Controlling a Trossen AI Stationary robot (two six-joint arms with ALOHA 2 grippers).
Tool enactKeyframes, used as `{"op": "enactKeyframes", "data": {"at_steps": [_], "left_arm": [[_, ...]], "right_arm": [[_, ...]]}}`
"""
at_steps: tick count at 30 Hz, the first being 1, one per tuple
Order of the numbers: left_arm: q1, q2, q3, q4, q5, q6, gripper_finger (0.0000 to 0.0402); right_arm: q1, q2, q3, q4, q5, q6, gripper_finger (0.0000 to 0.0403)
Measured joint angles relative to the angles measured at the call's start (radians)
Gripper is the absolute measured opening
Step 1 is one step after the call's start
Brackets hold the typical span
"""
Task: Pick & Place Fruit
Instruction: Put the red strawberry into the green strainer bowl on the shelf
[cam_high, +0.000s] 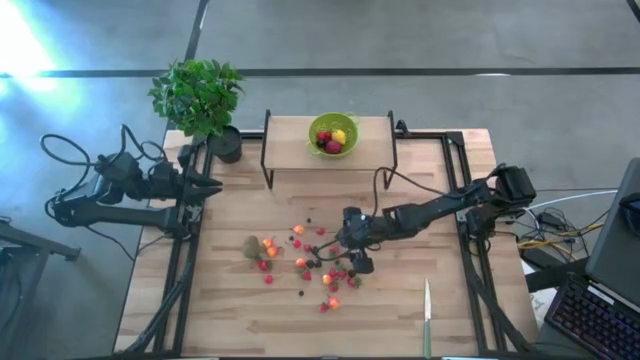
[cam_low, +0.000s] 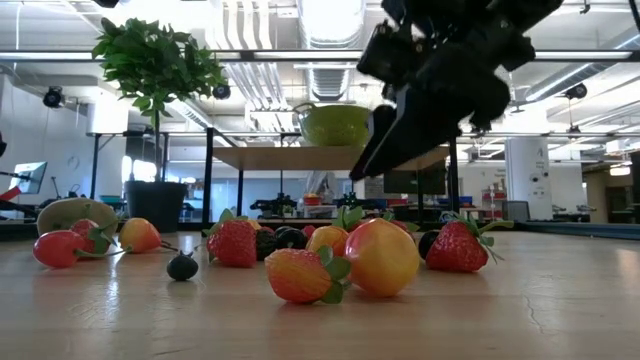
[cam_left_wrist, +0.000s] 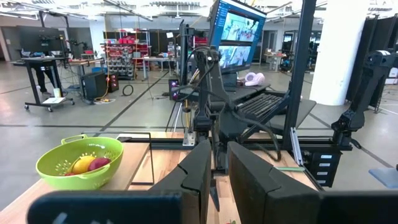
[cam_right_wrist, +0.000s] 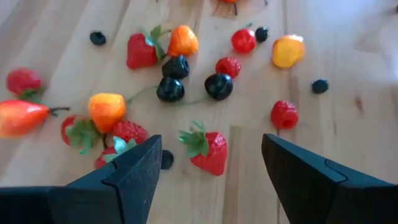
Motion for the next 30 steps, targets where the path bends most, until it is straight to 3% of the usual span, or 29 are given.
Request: {"op": "enactKeyframes", "data": {"at_steps": [13, 30], "left_arm": [[0.000, 0.000, 0.000, 0.000, 0.000, 0.000, 0.0062], [0.000, 0.000, 0.000, 0.000, 0.000, 0.000, 0.0062]], "right_arm": [[0.000, 0.167, 0.067, -0.004, 0.006, -0.023, 0.0239], [0.000, 0.213, 0.075, 0.017, 0.006, 0.012, 0.0195]]}}
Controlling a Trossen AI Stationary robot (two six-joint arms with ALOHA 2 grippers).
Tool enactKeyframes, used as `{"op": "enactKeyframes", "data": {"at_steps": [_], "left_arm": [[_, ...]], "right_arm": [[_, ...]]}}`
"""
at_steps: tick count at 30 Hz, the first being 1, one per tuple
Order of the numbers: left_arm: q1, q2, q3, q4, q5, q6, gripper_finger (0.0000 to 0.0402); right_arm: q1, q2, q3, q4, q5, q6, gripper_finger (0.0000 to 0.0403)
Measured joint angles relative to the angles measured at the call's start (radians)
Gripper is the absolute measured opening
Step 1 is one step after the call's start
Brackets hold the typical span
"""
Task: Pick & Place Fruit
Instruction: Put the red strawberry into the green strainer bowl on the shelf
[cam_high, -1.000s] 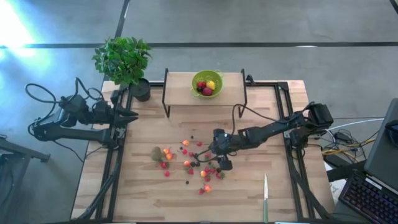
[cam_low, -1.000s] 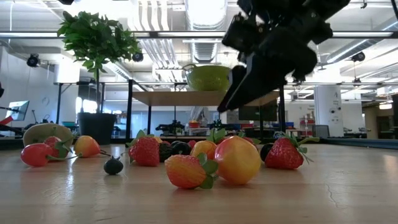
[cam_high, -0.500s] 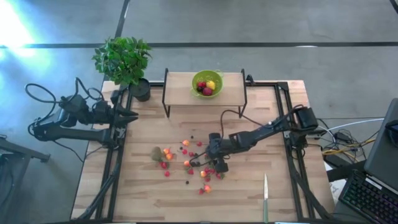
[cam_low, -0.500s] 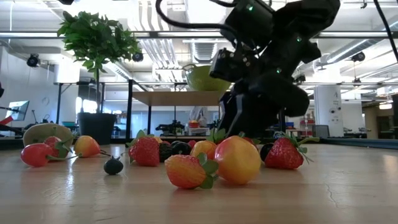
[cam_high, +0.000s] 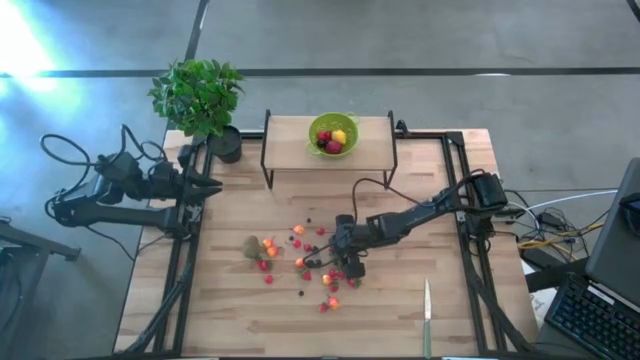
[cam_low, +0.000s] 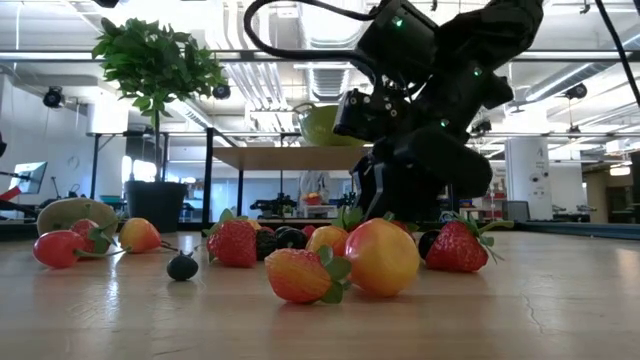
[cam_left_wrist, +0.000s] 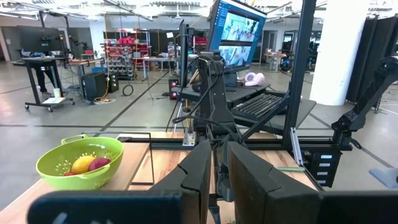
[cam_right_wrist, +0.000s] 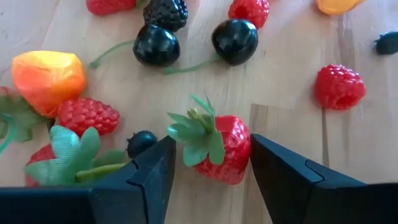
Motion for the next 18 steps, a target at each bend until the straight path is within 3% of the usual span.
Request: {"op": "enactKeyframes", "data": {"at_steps": [12, 18], "left_arm": [[0.000, 0.000, 0.000, 0.000, 0.000, 0.000, 0.0062], [-0.001, 0.000, 0.000, 0.000, 0.000, 0.000, 0.0062]], "right_arm": [[0.000, 0.010, 0.002, 0.023, -0.003, 0.002, 0.0138], [0.000, -0.003, 0.001, 0.013, 0.000, 0.000, 0.0147]]}}
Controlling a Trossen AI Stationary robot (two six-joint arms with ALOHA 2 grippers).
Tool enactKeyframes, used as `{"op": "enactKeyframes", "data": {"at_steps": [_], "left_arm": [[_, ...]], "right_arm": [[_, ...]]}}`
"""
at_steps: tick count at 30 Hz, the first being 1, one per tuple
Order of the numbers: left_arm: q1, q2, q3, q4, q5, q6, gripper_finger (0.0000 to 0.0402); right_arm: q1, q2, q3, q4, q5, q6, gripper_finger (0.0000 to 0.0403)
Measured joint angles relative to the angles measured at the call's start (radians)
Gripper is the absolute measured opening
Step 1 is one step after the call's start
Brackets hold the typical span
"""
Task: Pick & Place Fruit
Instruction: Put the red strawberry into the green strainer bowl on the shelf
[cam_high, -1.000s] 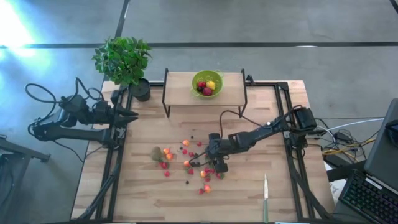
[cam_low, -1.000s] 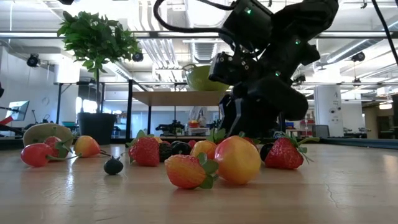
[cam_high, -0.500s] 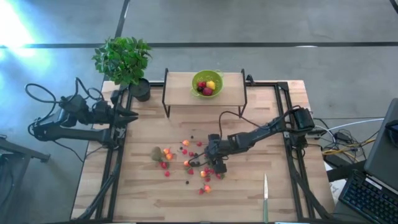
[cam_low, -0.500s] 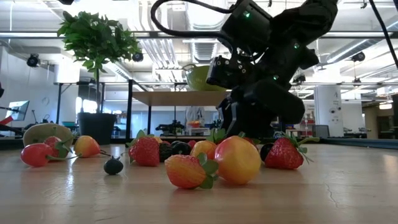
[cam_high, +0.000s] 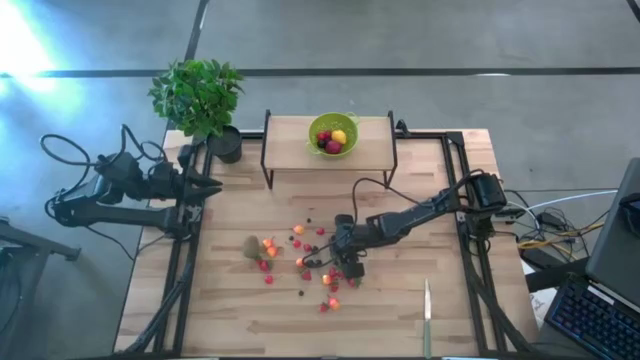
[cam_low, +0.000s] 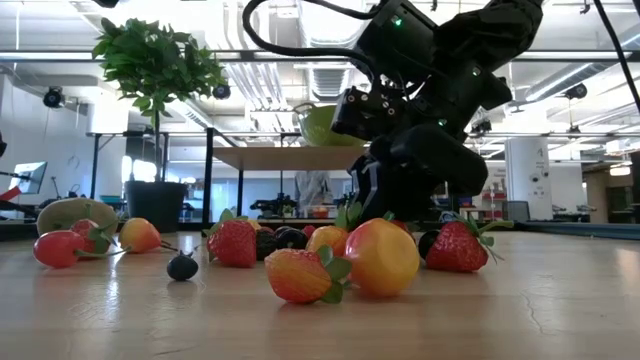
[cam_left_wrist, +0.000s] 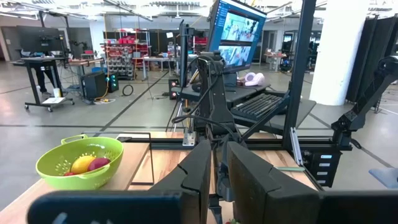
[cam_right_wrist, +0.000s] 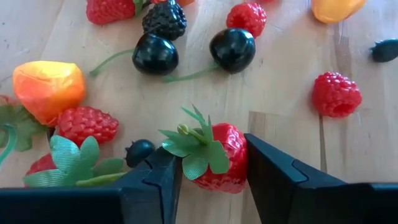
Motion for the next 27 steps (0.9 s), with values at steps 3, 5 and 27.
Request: {"op": "enactKeyframes", "data": {"at_steps": [3, 5, 27], "left_arm": [[0.000, 0.000, 0.000, 0.000, 0.000, 0.000, 0.0062], [0.000, 0.000, 0.000, 0.000, 0.000, 0.000, 0.0062], [0.001, 0.001, 0.000, 0.000, 0.000, 0.000, 0.0062]], "right_arm": [[0.000, -0.001, 0.000, 0.000, 0.000, 0.000, 0.0158], [0.000, -0.002, 0.000, 0.000, 0.000, 0.000, 0.0157], [-0.183, -0.190, 0.478, -0.442, 0.002, -0.198, 0.0137]]}}
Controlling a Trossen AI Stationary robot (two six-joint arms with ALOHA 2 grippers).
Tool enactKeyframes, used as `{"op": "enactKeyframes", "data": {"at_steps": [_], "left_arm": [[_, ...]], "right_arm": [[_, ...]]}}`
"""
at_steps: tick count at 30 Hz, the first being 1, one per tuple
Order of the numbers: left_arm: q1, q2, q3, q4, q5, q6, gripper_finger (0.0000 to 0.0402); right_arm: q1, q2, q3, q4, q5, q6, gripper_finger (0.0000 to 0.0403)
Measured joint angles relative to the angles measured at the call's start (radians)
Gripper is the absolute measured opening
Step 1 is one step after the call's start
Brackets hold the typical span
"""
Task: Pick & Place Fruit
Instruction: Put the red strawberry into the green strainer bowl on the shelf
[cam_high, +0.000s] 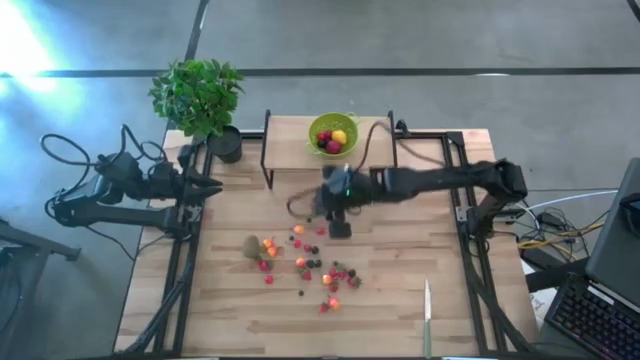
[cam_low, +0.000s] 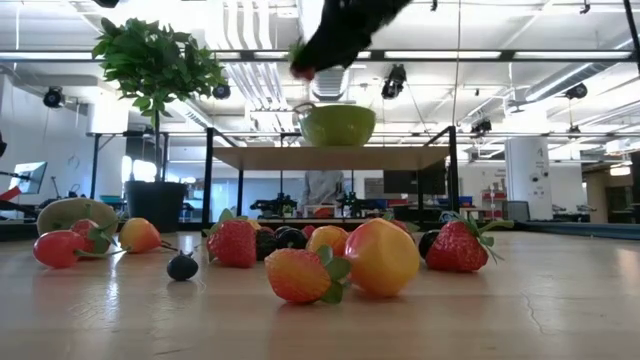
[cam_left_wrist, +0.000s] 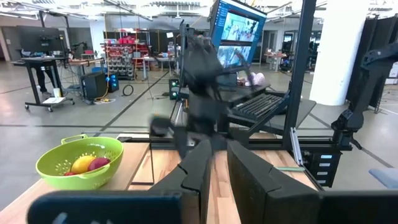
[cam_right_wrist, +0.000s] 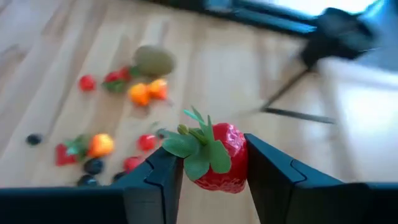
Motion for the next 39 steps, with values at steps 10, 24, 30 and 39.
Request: {"op": "enactKeyframes", "data": {"at_steps": [10, 24, 30, 39], "left_arm": [[0.000, 0.007, 0.000, -0.002, 0.000, 0.000, 0.0062], [0.000, 0.007, 0.000, -0.002, 0.000, 0.000, 0.0062], [0.000, 0.007, 0.000, -0.002, 0.000, 0.000, 0.0062], [-0.001, 0.007, 0.000, -0.002, 0.000, 0.000, 0.0062]], "right_arm": [[-0.219, -0.010, 0.145, -0.087, 0.001, 0.016, 0.0147], [-0.430, -0.008, 0.130, -0.193, 0.001, 0.104, 0.0146], [-0.473, -0.008, 0.129, -0.208, 0.001, 0.141, 0.0144], [-0.489, -0.008, 0.129, -0.246, 0.001, 0.160, 0.0144]]}}
